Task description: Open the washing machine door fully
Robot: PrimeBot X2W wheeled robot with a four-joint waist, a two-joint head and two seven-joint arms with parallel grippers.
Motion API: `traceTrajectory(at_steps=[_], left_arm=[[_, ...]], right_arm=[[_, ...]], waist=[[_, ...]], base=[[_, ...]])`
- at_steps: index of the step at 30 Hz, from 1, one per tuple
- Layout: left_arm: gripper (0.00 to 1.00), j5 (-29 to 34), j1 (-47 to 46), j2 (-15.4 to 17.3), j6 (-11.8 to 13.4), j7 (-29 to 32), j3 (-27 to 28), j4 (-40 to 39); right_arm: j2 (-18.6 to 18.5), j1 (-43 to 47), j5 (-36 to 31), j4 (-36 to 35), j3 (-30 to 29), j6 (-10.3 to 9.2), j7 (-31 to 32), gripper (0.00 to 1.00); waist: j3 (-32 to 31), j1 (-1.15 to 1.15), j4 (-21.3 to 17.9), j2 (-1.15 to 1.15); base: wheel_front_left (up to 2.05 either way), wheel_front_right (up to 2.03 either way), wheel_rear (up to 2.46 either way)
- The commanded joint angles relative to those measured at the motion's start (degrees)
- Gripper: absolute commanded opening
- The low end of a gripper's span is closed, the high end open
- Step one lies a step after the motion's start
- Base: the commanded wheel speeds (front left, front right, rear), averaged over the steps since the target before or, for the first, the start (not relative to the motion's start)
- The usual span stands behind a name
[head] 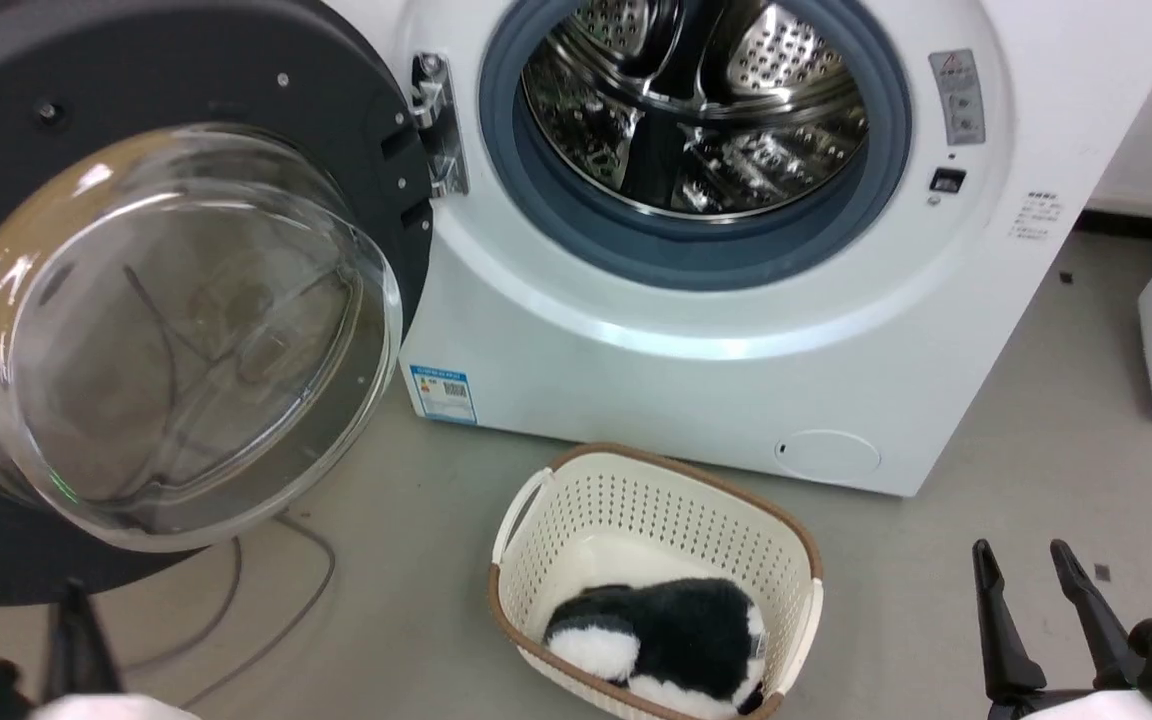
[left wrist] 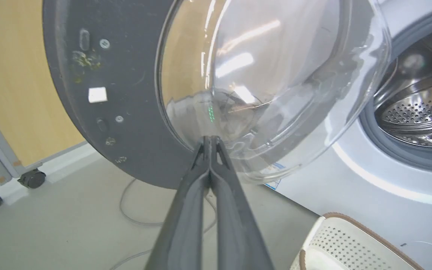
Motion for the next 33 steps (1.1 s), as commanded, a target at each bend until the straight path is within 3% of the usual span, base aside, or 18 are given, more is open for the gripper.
traceTrajectory(at_steps=[1, 2, 4, 5, 8, 11, 20, 24, 33], left_arm=[[0.0, 1.2, 1.4, -1.3, -0.2, -0.2, -0.6, -1.4], [0.0, 1.8, 2.4, -2.6, -0.4, -0.2, -1.1, -2.4], [0.44, 2.5, 4.2, -4.9, -0.8, -0.2, -1.9, -3.6], [1.0, 3.2, 4.9, -5.9, -0.9, -0.2, -2.5, -4.3], [1.0, 5.2, 6.0, -7.6, -1.7, -0.2, -4.3, -5.2], [1.0, 8.9, 5.4, -9.4, -3.0, -0.2, -9.8, -4.7], [1.0, 17.7, -1.3, -8.9, -4.2, 0.6, -19.0, -2.7], [1.0, 18.9, -3.4, -8.1, -4.5, 2.2, -20.2, -2.0], [1.0, 18.1, -2.6, -7.9, -2.7, 3.4, -19.2, -1.4]], right_arm=[[0.2, 0.8, 0.2, 0.2, 0.1, 0.03, -0.3, 1.0], [0.2, 1.0, 0.2, 0.3, 0.2, 0.03, -0.3, 1.0], [0.2, 1.3, 0.1, 0.3, 0.3, 0.03, -0.3, 1.0], [0.2, 1.5, 0.0, 0.3, 0.4, 0.03, -0.3, 1.0], [0.2, 1.8, -0.1, 0.2, 0.8, 0.03, -0.1, 1.0], [0.2, 2.0, -0.6, -0.3, 0.9, 0.03, 0.1, 1.0], [0.2, 2.2, -2.8, -1.7, 0.2, 0.03, 1.3, 1.0], [0.2, 2.6, -4.1, -2.1, 0.1, 0.03, 2.0, 1.0], [0.2, 3.2, -3.6, -1.8, 0.3, 0.03, 2.1, 1.0]], waist=[[-0.9, 0.0, -0.4, 0.0], [-1.4, 0.0, -0.5, 0.0], [-2.0, 0.0, -1.0, 0.0], [-2.2, 0.0, -1.2, 0.0], [-2.9, 0.0, -2.0, 0.0], [-3.7, 0.0, -3.5, 0.0], [-3.5, 0.0, -6.6, 0.0], [-3.6, 0.0, -8.4, 0.0], [-3.8, 0.0, -10.9, 0.0]], base=[[0.0, 0.0, 0.0], [0.0, 0.0, 0.0], [0.0, 0.0, 0.0], [0.0, 0.0, 0.0], [0.0, 0.0, 0.0], [0.0, 0.0, 0.0], [0.0, 0.0, 0.0], [0.0, 0.0, 0.0], [0.0, 0.0, 0.0]])
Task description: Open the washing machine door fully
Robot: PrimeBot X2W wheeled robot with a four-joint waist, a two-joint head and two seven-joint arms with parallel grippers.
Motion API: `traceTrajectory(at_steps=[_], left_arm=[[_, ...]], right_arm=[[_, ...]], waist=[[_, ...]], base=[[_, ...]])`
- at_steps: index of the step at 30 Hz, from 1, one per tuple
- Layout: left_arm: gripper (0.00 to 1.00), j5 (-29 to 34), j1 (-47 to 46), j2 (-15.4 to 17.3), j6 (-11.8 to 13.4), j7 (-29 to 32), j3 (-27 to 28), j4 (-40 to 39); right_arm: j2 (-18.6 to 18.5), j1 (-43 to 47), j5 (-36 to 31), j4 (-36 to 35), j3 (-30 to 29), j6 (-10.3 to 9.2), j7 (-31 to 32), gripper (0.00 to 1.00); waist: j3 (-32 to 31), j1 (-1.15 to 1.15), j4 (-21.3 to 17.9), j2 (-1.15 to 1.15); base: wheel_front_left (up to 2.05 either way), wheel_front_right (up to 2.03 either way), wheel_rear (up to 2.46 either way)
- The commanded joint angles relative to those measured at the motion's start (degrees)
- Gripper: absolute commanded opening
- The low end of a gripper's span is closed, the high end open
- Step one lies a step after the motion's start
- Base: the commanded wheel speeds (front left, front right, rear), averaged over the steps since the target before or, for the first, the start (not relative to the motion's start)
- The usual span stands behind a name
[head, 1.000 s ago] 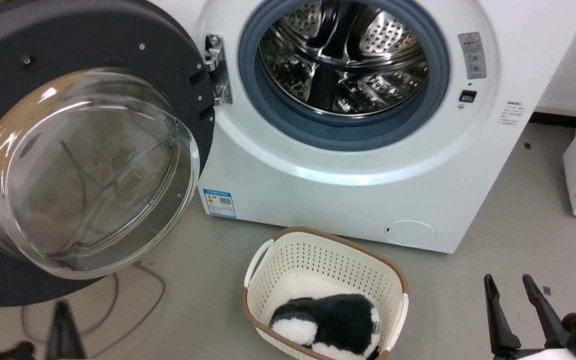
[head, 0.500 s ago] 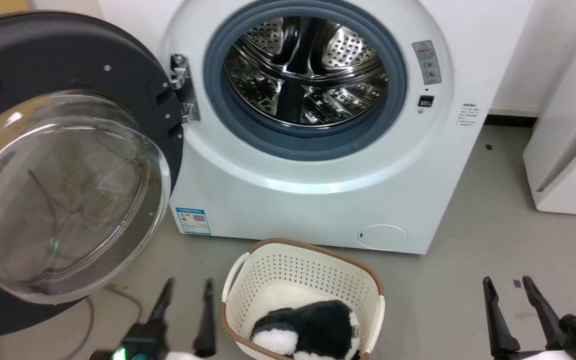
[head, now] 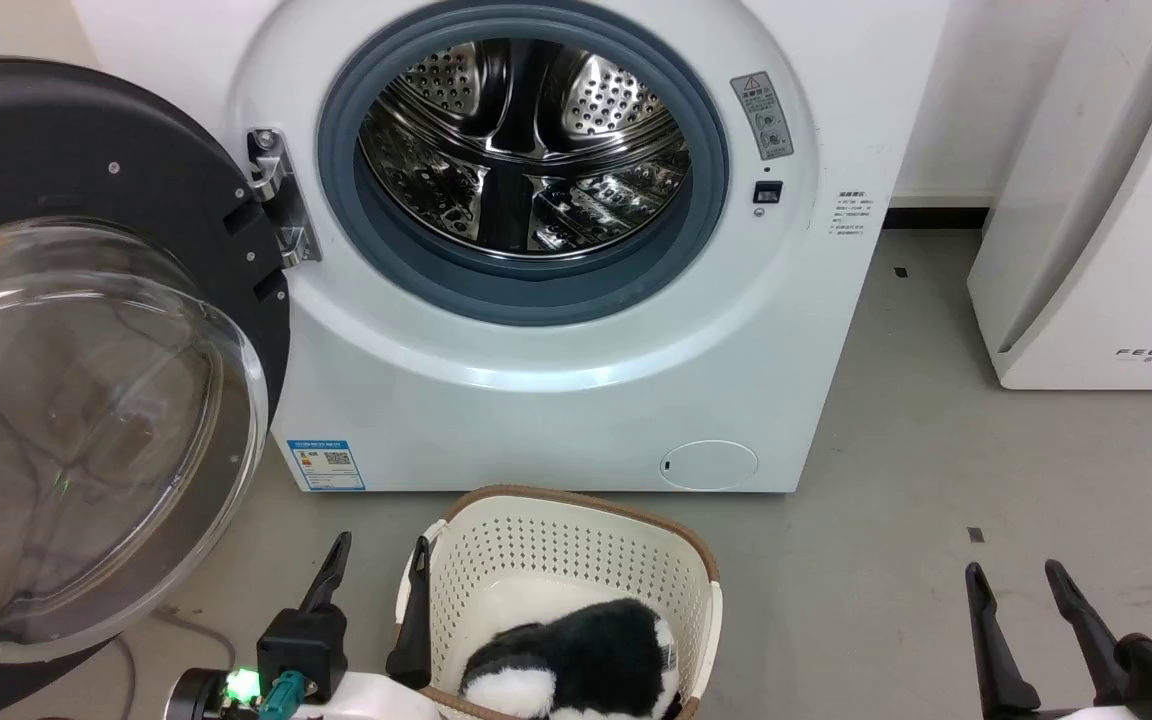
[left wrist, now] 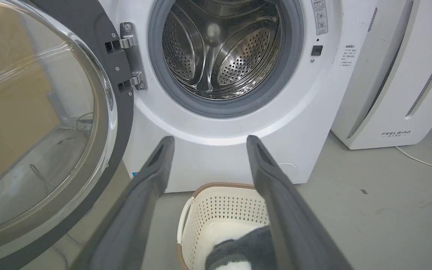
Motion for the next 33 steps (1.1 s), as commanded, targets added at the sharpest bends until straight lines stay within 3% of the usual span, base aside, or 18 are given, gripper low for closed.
traceTrajectory(at_steps=[1, 4, 5, 33], left_arm=[[1.0, -0.5, 0.5, 0.3, 0.3, 0.2, 0.3, 0.1], [1.0, -0.7, 0.7, 0.4, 0.4, 0.2, 0.3, 0.1], [0.0, -0.8, 0.7, 0.5, 0.4, 0.4, 0.3, 0.1], [0.0, 1.2, 0.2, -0.8, -1.2, 2.8, 2.6, -2.1]], right_arm=[[0.2, 1.0, 0.2, 0.2, 0.1, 0.03, -0.3, 1.0], [0.2, 1.0, 0.3, 0.4, 0.1, 0.03, -0.4, 1.0], [0.2, 1.0, 0.4, 0.5, 0.1, 0.03, -0.4, 0.0], [0.0, -1.8, -1.4, 1.1, 1.1, 0.01, 0.7, 0.0]], waist=[[0.0, 0.0, -0.1, 0.0], [0.1, 0.0, -0.1, 0.0], [0.1, 0.0, 0.0, 0.0], [0.3, 0.0, -0.1, 0.0]], base=[[0.0, 0.0, 0.0], [0.0, 0.0, 0.0], [0.0, 0.0, 0.0], [0.0, 0.0, 0.0]])
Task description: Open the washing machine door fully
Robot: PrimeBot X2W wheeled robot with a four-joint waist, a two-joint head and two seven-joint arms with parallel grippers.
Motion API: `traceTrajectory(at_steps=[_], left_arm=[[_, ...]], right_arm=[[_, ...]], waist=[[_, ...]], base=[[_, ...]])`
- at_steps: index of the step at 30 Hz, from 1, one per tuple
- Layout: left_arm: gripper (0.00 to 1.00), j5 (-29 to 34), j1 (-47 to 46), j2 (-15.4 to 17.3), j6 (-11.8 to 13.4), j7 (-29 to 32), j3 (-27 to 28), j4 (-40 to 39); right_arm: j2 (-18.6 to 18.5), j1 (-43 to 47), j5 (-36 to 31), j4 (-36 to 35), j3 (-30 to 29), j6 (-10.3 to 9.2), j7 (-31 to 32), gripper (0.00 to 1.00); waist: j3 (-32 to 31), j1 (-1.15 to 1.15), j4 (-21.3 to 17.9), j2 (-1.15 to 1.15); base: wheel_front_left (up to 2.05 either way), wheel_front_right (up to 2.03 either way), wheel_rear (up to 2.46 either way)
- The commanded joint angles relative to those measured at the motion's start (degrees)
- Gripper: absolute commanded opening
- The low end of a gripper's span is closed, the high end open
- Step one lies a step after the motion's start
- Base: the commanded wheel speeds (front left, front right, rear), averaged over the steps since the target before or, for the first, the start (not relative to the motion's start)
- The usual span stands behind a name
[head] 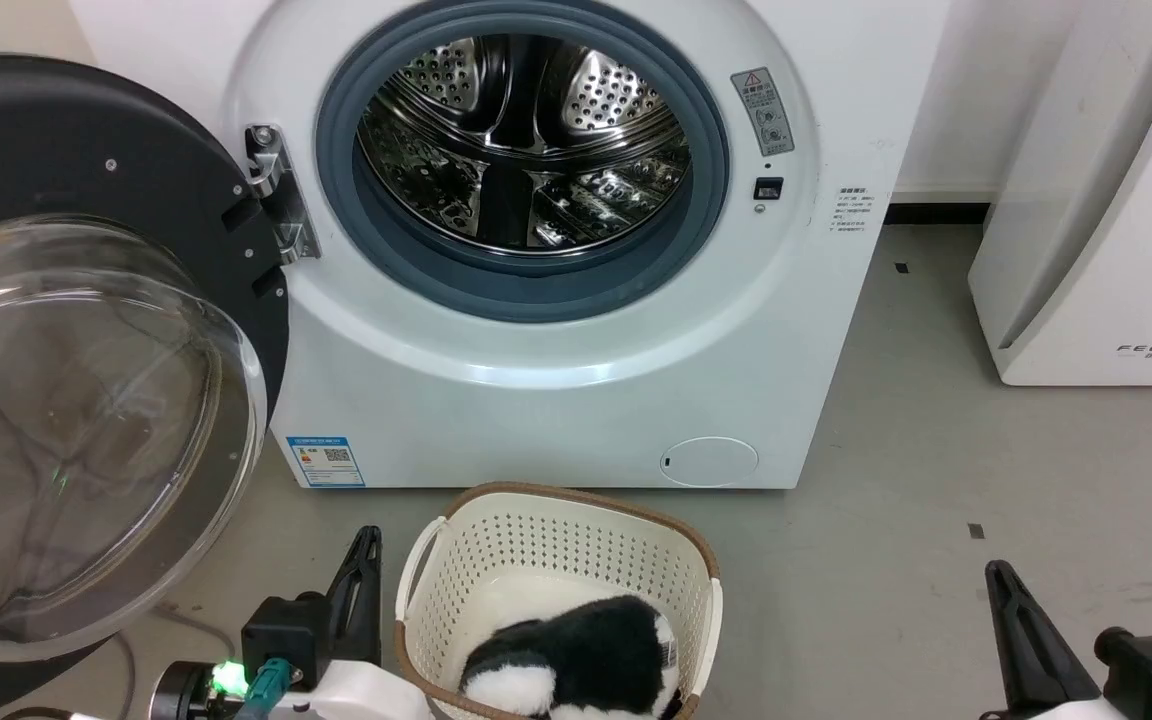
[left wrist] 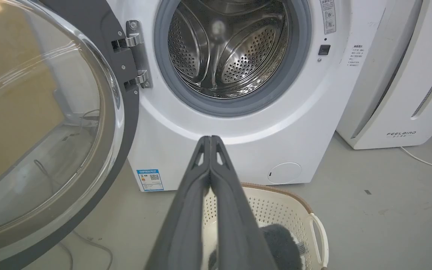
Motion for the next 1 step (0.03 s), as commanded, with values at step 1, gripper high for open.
traceTrajectory(at_steps=[1], left_arm=[[0.0, 0.5, 0.0, -0.3, -0.3, 0.3, 0.3, -0.5]], right_arm=[[0.0, -1.2, -0.6, 0.2, 0.2, 0.01, 0.0, 0.0]], waist=[[0.0, 0.0, 0.0, 0.0]], base=[[0.0, 0.0, 0.0]])
